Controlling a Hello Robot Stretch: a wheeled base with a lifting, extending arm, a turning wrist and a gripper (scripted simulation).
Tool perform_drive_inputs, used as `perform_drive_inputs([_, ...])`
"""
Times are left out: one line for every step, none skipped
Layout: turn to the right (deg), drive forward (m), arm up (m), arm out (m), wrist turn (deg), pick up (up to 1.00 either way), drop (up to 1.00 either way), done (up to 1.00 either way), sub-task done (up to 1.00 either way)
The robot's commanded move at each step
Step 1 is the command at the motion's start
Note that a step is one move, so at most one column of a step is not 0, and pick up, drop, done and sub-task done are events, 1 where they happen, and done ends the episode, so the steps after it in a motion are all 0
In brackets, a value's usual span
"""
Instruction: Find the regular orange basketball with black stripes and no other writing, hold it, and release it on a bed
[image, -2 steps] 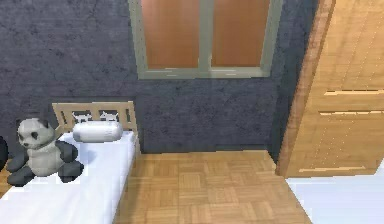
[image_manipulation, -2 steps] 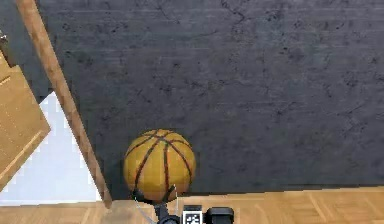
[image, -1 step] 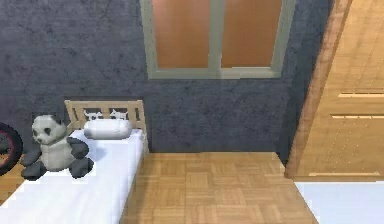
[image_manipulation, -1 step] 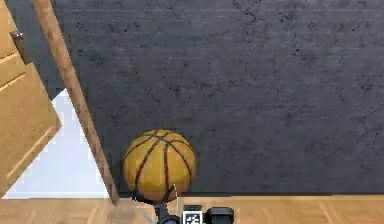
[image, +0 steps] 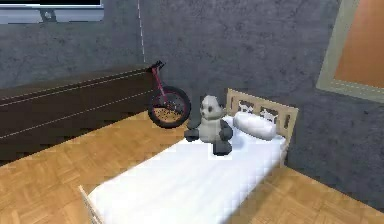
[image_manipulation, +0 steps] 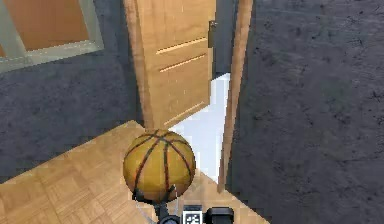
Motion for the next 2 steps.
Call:
perform_drive_inputs([-45.0,0.00,0.00,0.00,0.0,0.00,0.00,0.00,0.00])
perform_drive_inputs([-45.0,0.00,0.00,0.00,0.0,0.00,0.00,0.00,0.00])
